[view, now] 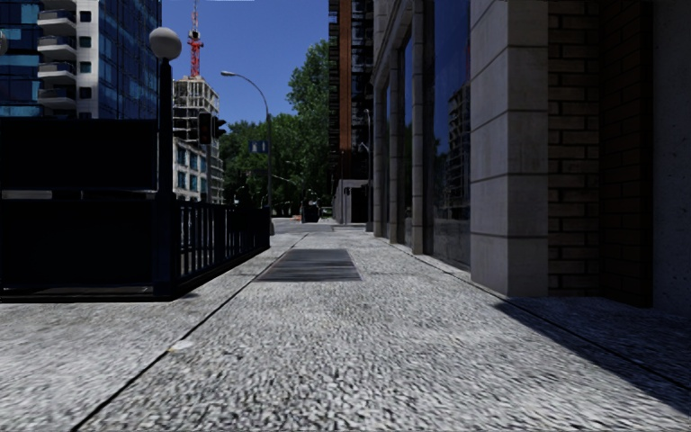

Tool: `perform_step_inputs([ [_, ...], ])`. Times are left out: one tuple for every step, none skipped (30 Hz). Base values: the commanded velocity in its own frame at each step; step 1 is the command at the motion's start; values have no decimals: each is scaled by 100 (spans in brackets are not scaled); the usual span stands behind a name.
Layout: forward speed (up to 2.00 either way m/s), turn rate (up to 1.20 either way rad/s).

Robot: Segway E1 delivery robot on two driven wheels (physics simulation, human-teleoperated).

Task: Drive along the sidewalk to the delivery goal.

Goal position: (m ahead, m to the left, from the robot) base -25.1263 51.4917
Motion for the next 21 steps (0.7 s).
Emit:
perform_step_inputs([
  [200, 0],
  [200, 0],
  [200, 0],
  [200, 0],
  [200, 0],
  [200, 0],
  [200, 0],
  [200, 0],
  [200, 0],
  [200, 0],
  [200, 0],
  [200, 0],
  [200, 0],
  [200, 0],
  [200, 0],
  [200, 1],
  [200, 28],
  [200, 28],
  [200, 46],
  [200, 51],
  [200, 45],
])
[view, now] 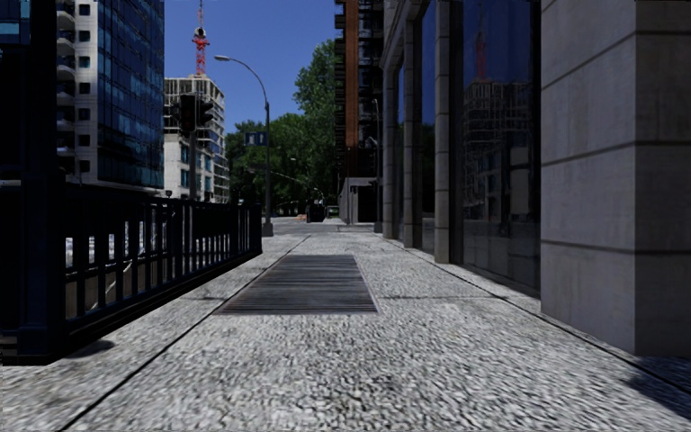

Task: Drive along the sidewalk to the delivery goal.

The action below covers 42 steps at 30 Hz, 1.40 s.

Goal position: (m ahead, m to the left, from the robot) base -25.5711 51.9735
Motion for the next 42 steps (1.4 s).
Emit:
perform_step_inputs([
  [200, 3],
  [200, 3],
  [200, 0],
  [200, 0],
  [200, 0],
  [200, 0],
  [200, 0],
  [200, 0],
  [200, 0],
  [200, 0],
  [200, 0],
  [200, 0],
  [200, 0],
  [200, 0],
  [200, 0],
  [200, 0],
  [200, 0],
  [200, 0],
  [200, 0],
  [200, 0],
  [200, 0],
  [200, 0],
  [200, 0],
  [200, 0],
  [200, 0],
  [200, 0],
  [200, 0],
  [200, 0],
  [200, 0],
  [200, 0],
  [200, 0],
  [200, 0],
  [200, 0],
  [200, 0],
  [200, 0],
  [200, 0],
  [200, 0],
  [200, 0],
  [200, 0],
  [200, 0],
  [200, 0],
  [200, 0],
])
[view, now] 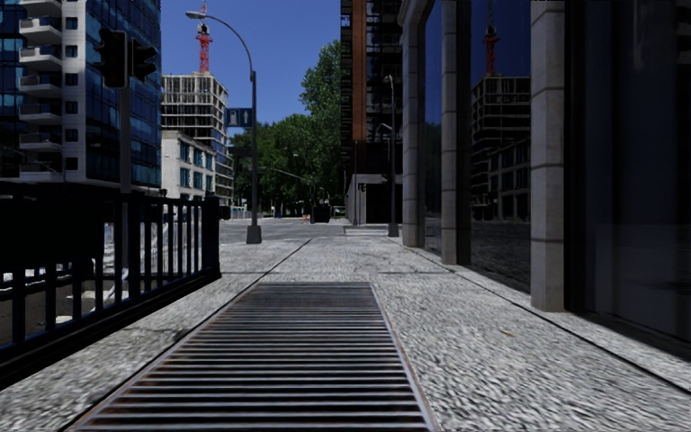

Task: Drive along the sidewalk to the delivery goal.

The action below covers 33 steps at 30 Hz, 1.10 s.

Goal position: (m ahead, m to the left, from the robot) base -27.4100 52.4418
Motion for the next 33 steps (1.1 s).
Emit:
perform_step_inputs([
  [200, 0],
  [200, 0],
  [200, 0],
  [200, 0],
  [200, 0],
  [200, 0],
  [200, 0],
  [200, 0],
  [200, 0],
  [200, 0],
  [200, 0],
  [200, 0],
  [200, 0],
  [200, 0],
  [200, 0],
  [200, 0],
  [200, 0],
  [200, 0],
  [200, 0],
  [200, 0],
  [200, 0],
  [200, 0],
  [200, 0],
  [200, 0],
  [200, 0],
  [200, 0],
  [200, 0],
  [200, 0],
  [200, 0],
  [200, 0],
  [200, 0],
  [200, 0],
  [200, 0],
])
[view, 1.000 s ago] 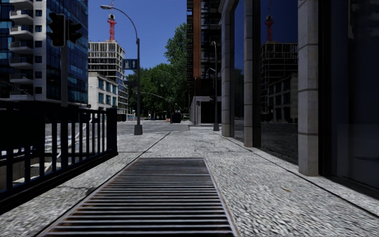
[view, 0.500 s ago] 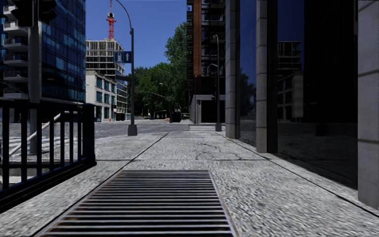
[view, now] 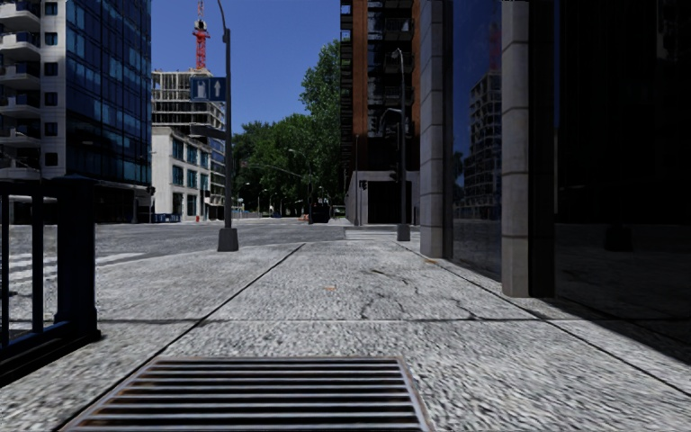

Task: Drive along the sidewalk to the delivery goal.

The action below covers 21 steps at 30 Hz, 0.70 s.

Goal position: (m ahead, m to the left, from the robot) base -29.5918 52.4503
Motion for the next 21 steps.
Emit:
perform_step_inputs([
  [200, 0],
  [200, 0],
  [200, 0],
  [200, 0],
  [200, 0],
  [200, 0],
  [200, 0],
  [200, 0],
  [200, 0],
  [200, 0],
  [200, 0],
  [200, 0],
  [200, 0],
  [200, 0],
  [200, 0],
  [200, 0],
  [200, 0],
  [200, 0],
  [200, 0],
  [200, 0],
  [200, 0],
])
